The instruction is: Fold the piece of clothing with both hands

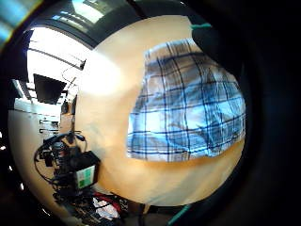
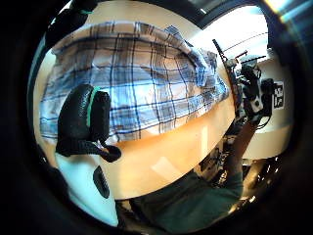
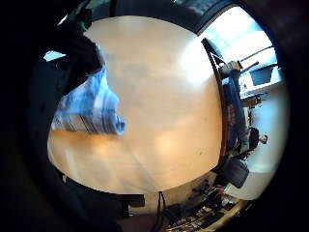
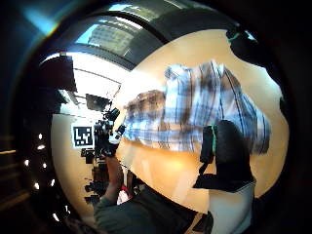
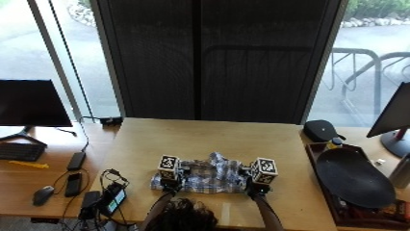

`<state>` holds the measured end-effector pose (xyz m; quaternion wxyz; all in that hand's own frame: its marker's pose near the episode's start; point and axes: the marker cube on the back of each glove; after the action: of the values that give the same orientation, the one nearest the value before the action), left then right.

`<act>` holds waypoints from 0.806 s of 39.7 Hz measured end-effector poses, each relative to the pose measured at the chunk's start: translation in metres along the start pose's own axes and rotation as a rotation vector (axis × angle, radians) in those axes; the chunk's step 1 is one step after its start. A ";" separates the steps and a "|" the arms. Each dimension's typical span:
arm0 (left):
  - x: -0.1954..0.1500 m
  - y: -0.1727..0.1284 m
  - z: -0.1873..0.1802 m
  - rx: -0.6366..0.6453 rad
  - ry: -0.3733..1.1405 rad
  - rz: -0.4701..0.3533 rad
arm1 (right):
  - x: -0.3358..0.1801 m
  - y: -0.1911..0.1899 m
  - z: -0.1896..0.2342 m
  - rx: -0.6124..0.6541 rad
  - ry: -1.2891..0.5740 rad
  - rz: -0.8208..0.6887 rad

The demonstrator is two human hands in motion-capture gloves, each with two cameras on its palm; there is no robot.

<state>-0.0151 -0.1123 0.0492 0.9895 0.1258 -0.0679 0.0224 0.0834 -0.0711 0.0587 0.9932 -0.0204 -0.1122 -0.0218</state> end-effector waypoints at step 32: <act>0.017 0.061 0.037 -0.475 0.192 -0.072 | 0.015 0.029 0.017 -0.191 0.314 0.067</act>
<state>-0.0073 -0.0619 0.1022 0.9933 -0.1106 0.0277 -0.0175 0.0957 -0.0419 0.0772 0.9922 -0.1149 0.0475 -0.0022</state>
